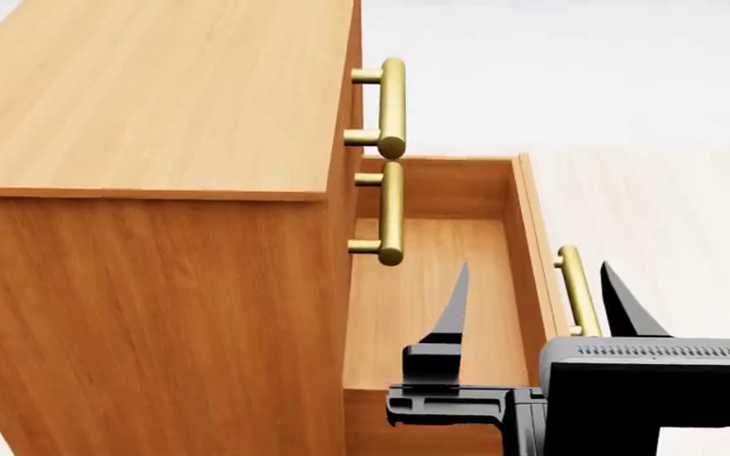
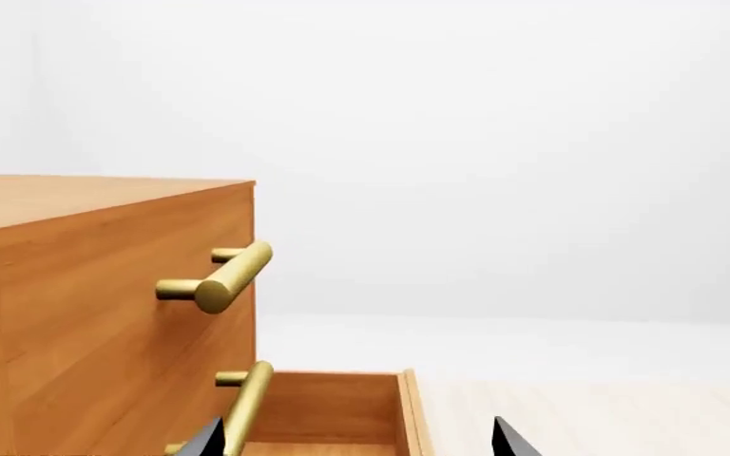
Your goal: Put the bowl in the bottom drawer of the cabinet and close it.
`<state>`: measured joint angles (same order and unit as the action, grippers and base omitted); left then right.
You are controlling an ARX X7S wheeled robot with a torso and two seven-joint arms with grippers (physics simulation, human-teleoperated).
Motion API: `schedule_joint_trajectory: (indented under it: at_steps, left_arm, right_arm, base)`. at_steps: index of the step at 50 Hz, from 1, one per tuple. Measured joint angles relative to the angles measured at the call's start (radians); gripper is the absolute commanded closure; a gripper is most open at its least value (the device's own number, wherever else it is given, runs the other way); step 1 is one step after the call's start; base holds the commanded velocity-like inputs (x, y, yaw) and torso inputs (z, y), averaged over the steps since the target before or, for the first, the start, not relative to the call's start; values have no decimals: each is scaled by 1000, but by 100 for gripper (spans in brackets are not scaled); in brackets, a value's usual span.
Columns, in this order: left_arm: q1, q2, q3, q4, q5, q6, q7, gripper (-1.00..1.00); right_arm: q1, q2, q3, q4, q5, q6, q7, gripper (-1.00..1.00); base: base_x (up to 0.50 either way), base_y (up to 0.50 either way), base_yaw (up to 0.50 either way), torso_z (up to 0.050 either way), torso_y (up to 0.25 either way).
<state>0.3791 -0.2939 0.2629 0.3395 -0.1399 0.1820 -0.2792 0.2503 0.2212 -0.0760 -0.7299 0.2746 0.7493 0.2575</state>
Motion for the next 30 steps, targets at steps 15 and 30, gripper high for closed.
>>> schedule_joint_trajectory:
  at_steps: [15,30]
  left_arm:
    - [1,-8,7,0,-3,3,-9,-100]
    - [-1,-14,14,-3,-6,7,-16,-100]
  right_arm:
    - [-2,5,-3,4,7,-5,7,-100]
    - [24,11,3,65,7,-15,14,-100]
  base:
    - [500,0,0,0,0]
    - [48,0,0,0,0]
